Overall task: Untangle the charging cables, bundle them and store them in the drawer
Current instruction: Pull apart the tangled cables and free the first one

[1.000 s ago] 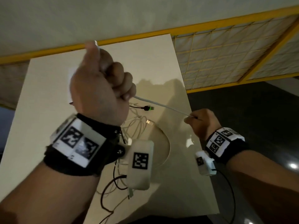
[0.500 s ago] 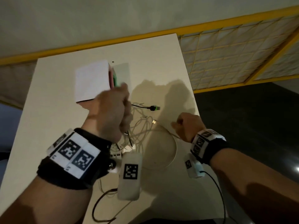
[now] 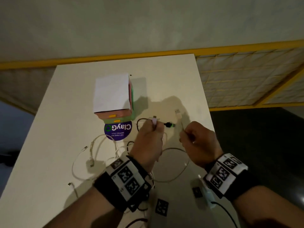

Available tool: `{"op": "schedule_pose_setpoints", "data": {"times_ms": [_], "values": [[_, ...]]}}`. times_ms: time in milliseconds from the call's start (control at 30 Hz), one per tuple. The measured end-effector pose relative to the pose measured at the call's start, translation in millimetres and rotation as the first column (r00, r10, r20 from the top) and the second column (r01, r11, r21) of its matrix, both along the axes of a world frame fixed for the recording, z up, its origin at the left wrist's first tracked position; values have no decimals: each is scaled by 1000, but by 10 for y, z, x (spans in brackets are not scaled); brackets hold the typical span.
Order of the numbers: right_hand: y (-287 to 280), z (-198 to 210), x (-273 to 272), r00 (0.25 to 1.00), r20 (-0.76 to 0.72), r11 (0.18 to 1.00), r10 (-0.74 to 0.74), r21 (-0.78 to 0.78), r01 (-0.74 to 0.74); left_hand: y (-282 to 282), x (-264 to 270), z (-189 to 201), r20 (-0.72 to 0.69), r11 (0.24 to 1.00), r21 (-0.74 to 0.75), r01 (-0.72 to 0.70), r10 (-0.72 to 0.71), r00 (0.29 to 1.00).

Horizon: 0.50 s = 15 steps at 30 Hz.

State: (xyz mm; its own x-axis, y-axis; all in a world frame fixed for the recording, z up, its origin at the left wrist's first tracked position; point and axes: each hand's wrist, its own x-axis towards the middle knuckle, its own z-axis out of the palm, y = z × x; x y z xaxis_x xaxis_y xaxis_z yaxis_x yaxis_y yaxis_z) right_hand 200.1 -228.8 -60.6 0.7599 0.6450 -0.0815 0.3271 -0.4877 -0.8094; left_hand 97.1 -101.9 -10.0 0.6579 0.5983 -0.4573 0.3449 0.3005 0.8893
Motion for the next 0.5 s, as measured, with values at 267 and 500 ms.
{"op": "schedule_pose_setpoints", "data": {"times_ms": [267, 500], "values": [[96, 261, -171, 934, 336, 935, 121, 277, -221, -60, 96, 78, 133, 999, -27, 34, -30, 991], [108, 293, -200, 954, 170, 927, 245, 247, -282, -5, 11, 21, 141, 998, 58, -16, 8, 990]]}}
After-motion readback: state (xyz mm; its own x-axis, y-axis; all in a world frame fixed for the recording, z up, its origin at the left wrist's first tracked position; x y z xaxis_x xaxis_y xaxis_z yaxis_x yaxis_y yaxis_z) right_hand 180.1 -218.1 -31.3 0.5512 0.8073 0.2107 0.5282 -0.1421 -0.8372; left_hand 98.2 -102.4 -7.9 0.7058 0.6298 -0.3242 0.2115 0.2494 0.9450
